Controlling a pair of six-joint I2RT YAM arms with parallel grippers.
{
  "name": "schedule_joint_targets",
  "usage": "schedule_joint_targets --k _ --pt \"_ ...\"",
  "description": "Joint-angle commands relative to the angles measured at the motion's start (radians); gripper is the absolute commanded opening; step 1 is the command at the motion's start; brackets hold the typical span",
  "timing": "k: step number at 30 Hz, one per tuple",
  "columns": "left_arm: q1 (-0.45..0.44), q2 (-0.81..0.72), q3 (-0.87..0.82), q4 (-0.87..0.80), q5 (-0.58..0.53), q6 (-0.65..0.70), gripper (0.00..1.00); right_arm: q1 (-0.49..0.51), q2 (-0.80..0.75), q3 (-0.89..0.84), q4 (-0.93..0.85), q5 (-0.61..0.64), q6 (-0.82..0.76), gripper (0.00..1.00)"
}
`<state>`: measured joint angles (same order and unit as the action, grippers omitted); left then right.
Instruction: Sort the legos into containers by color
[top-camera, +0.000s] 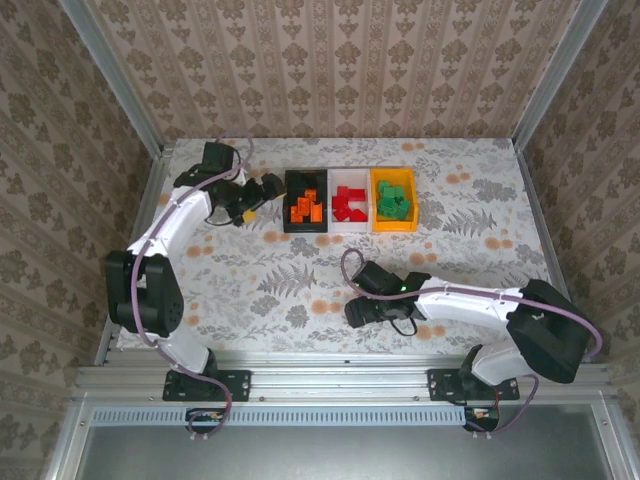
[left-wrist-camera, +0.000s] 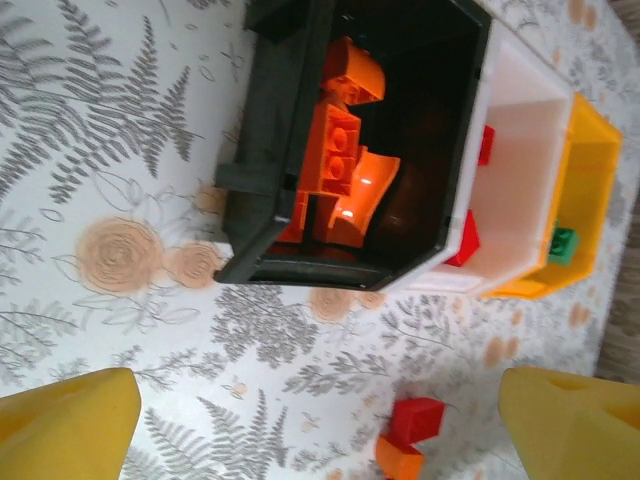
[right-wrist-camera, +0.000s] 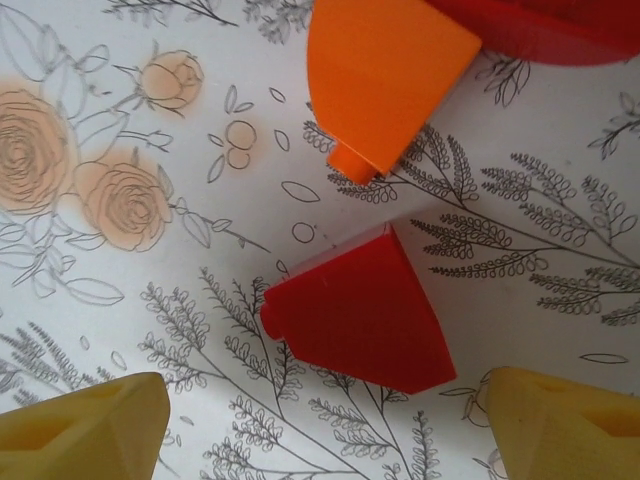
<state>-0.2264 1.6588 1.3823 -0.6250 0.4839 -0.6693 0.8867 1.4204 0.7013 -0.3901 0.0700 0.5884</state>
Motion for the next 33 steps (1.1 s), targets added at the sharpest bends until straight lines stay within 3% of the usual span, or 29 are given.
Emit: schedule_joint_targets --k 1,7,23,33 --pt "0.012 -0.028 0.024 0.075 0.126 -0.040 1.00 0.019 0.060 0.041 0.007 0.089 0.066 0.83" --pt "0.019 -0.033 0.027 0.068 0.144 -0.033 1.00 0.024 0.140 0.071 0.003 0.197 0.046 0.75" --pt "0.041 -0.044 0.023 0.078 0.151 -0.035 1.00 0.027 0.216 0.099 0.094 0.236 -0.010 0.50" --pt "0.044 -0.042 0.021 0.085 0.151 -0.040 1.00 0.042 0.113 0.056 0.084 0.274 -0.004 0.38"
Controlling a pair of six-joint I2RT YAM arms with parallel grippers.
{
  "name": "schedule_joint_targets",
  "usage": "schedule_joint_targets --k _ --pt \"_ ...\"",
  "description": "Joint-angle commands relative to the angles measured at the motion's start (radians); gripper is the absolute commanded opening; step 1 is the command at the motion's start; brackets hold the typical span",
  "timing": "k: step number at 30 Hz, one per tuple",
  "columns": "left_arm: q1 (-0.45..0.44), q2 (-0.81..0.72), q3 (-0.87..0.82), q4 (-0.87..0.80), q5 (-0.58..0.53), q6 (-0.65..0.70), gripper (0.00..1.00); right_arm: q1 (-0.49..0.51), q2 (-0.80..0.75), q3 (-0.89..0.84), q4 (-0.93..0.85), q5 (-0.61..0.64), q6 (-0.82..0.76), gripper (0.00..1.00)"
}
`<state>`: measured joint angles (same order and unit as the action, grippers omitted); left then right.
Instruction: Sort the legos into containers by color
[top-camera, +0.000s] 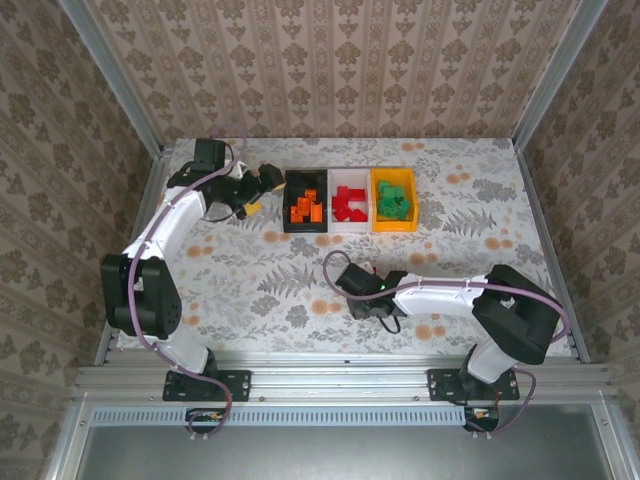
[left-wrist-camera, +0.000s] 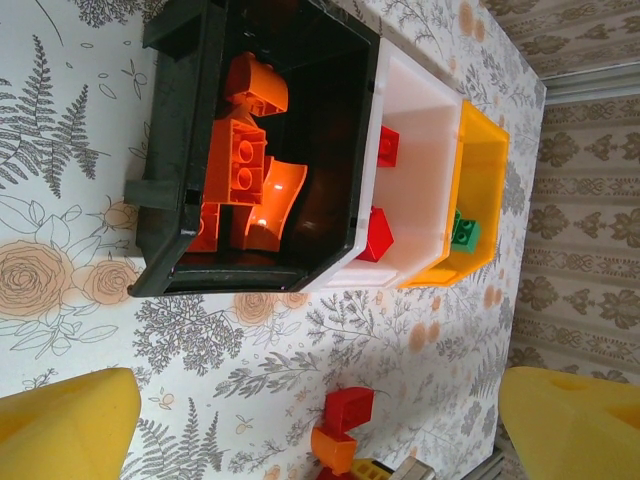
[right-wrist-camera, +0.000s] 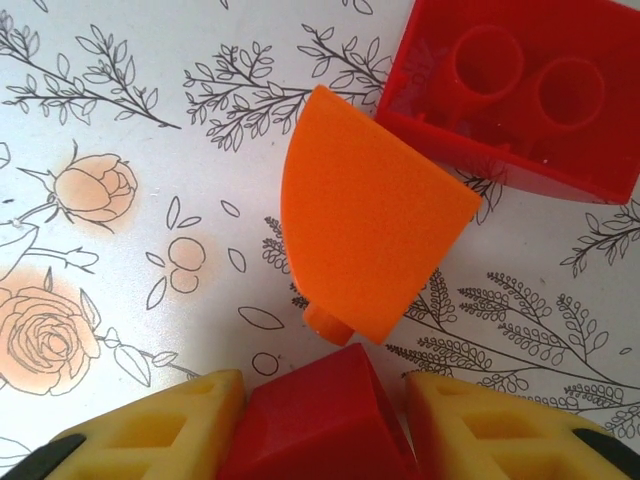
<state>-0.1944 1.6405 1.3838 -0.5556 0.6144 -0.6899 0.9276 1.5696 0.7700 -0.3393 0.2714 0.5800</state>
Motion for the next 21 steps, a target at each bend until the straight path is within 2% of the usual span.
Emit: schedule_joint_targets --k 1,7,10,15,21 --pt "0.011 -0.024 0.018 0.017 0.021 -0.022 1.00 0.005 -0.056 -0.012 0.024 0.081 0.006 0.38" --pt "0.012 -0.021 0.008 0.027 0.047 -0.036 1.00 0.004 -0.170 0.043 -0.054 0.119 -0.028 0.37" --pt "0.011 -0.009 -0.003 0.044 0.064 -0.056 1.00 -0.060 -0.150 0.169 -0.077 0.114 -0.115 0.37" --pt "0.012 0.012 -0.012 0.049 0.082 -0.074 1.00 -0.253 0.058 0.430 -0.040 0.015 -0.229 0.37" --pt "0.011 0.019 -0.019 0.060 0.099 -0.086 1.00 -0.369 0.336 0.748 -0.103 -0.042 -0.287 0.36"
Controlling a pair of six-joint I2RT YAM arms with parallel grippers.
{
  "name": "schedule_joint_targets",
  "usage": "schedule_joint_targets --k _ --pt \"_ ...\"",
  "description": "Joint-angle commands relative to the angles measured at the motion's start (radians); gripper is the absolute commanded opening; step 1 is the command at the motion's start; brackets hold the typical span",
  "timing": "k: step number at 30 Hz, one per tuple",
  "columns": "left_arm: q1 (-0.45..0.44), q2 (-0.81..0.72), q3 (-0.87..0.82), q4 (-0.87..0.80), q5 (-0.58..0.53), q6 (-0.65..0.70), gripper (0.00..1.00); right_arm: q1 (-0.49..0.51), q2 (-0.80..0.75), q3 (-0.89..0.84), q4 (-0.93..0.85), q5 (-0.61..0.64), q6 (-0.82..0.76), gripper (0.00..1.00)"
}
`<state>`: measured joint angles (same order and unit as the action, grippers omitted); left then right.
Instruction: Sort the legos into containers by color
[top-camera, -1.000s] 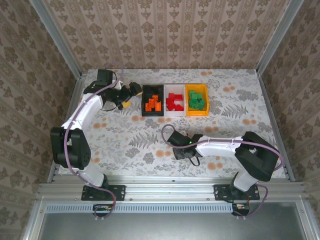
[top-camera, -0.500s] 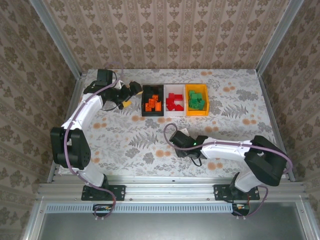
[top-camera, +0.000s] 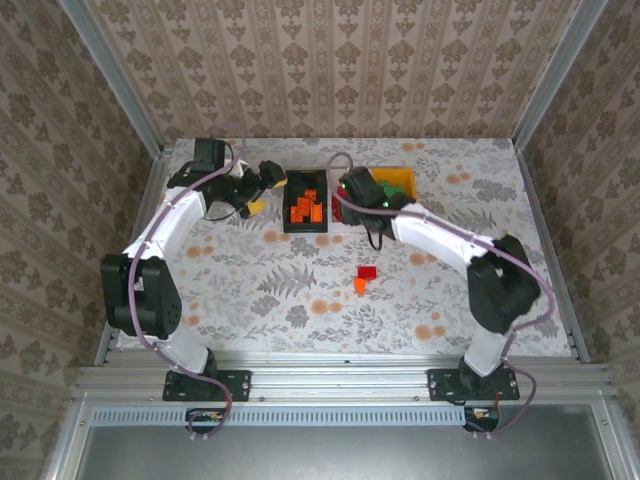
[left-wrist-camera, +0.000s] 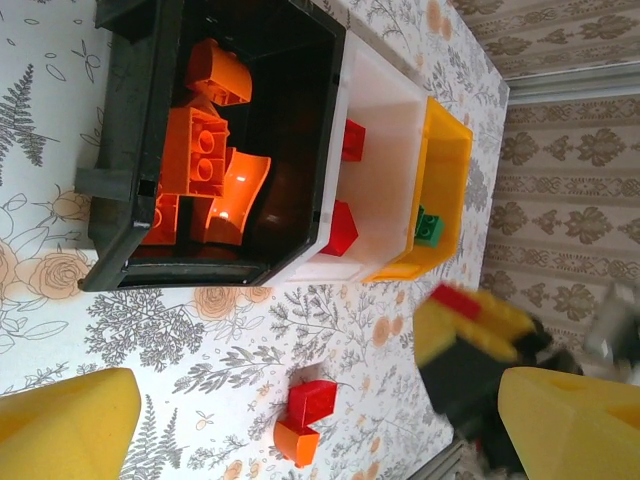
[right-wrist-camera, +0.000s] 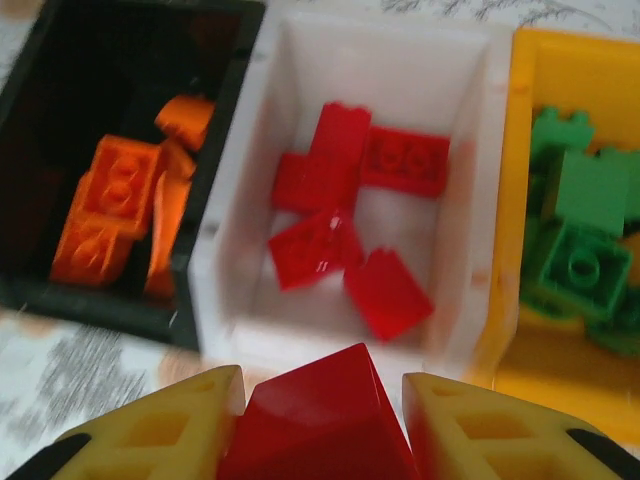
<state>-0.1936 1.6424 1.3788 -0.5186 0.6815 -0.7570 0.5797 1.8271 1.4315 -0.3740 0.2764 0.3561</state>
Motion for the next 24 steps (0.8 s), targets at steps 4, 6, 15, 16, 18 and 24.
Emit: schedule_joint_targets --k 4,6,15,16,18,24 --pt "0.011 0.026 -0.021 0.038 0.049 -0.035 1.00 -0.067 0.219 0.281 -0.156 -0.085 -0.078 0.36" --pt "0.011 0.028 -0.022 0.044 0.057 -0.039 1.00 -0.077 0.263 0.325 -0.192 -0.083 -0.082 0.36" --pt "0.014 0.029 -0.021 0.045 0.061 -0.038 1.00 -0.083 0.330 0.421 -0.250 -0.106 -0.097 0.40" --pt "0.015 0.031 -0.021 0.045 0.064 -0.040 1.00 -0.083 0.331 0.422 -0.249 -0.107 -0.098 0.42" --pt "0.016 0.028 -0.020 0.047 0.068 -0.041 1.00 -0.083 0.337 0.430 -0.255 -0.108 -0.098 0.47" --pt "0.015 0.017 -0.021 0.050 0.070 -0.041 1.00 -0.082 0.301 0.429 -0.268 -0.082 -0.100 0.63"
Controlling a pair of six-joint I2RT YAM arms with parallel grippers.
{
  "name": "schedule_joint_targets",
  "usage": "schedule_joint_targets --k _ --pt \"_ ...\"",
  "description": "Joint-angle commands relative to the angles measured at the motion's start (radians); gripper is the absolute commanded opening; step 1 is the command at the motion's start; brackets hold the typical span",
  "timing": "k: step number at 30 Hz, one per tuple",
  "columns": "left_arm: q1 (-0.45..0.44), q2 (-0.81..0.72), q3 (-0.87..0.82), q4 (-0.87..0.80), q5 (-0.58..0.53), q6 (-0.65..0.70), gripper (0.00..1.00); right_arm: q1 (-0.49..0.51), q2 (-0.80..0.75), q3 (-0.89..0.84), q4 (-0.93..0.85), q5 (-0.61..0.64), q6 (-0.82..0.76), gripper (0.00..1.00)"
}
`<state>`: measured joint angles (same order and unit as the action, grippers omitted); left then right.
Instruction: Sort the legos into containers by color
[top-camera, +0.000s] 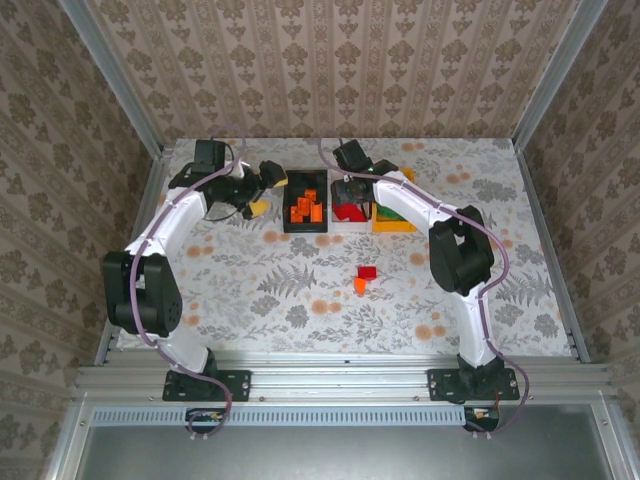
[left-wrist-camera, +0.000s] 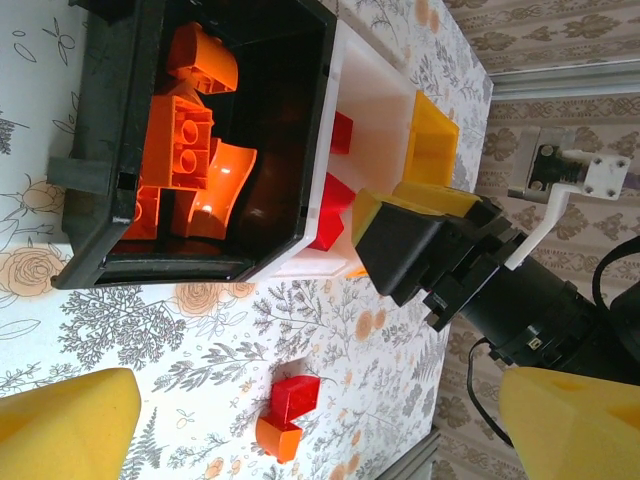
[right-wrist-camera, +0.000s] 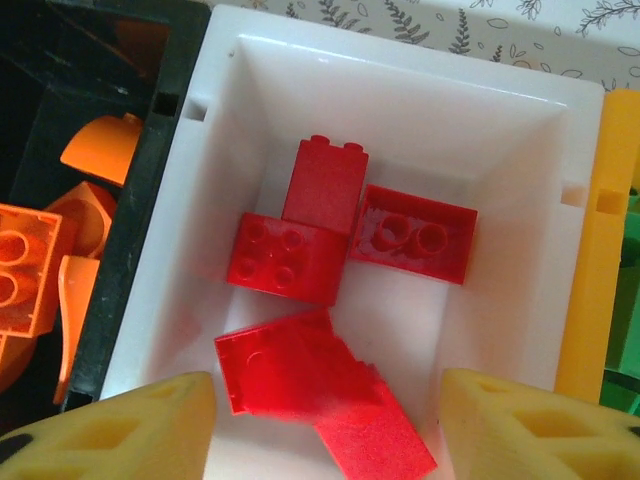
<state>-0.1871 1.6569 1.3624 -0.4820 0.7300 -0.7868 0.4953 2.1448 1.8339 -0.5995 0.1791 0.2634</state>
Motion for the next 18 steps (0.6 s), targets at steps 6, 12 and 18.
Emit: schedule_joint_targets --k 6,12,18 --pt "-0.005 -0.010 -0.010 0.020 0.023 -0.017 1.00 0.041 -0.280 -0.223 0.034 0.057 0.027 0.64" --pt "-0.054 -0.011 -0.013 0.019 0.015 -0.019 1.00 0.176 -0.583 -0.725 0.157 0.138 0.251 0.73" --pt "-0.096 -0.002 -0.013 0.016 0.010 -0.013 1.00 0.243 -0.609 -0.876 0.235 0.116 0.395 0.79"
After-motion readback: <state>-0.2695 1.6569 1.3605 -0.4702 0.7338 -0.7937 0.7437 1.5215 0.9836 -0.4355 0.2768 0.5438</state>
